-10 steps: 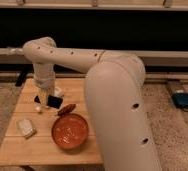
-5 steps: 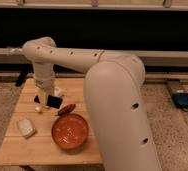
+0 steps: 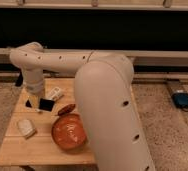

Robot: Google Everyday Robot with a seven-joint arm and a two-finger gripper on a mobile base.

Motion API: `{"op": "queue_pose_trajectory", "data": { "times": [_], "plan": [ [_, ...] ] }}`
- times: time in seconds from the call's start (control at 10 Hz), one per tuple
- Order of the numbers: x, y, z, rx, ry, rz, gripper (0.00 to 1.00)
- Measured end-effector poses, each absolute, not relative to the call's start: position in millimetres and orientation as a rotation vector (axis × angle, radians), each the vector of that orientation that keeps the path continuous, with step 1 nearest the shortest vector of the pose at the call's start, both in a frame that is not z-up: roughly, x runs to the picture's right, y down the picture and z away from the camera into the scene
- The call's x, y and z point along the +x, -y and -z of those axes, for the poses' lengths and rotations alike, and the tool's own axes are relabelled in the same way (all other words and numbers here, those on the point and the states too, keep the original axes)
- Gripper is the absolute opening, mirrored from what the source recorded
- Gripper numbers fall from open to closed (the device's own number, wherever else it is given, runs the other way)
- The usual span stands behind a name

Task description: Place the eraser on the white sponge

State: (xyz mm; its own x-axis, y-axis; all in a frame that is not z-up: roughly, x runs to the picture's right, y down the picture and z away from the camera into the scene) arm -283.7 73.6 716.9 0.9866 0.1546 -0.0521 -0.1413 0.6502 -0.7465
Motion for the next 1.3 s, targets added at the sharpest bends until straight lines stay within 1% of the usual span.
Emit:
{"op": "queue_pose_trajectory", "data": {
  "times": [0.3,0.8,1.2,1.3],
  "plan": [
    [-325.5,-91.4,-718.0,-0.822,0.021,-0.042,0.0],
    [-360.4,-125.6,-746.1,-0.844,0.001,0.112,0.0],
    [-408.7,-172.9,-746.3,-0.866,0.008,0.256,0.0],
    [-413.6,-178.8,-746.8,-0.87,0.008,0.278,0.0]
  ]
}}
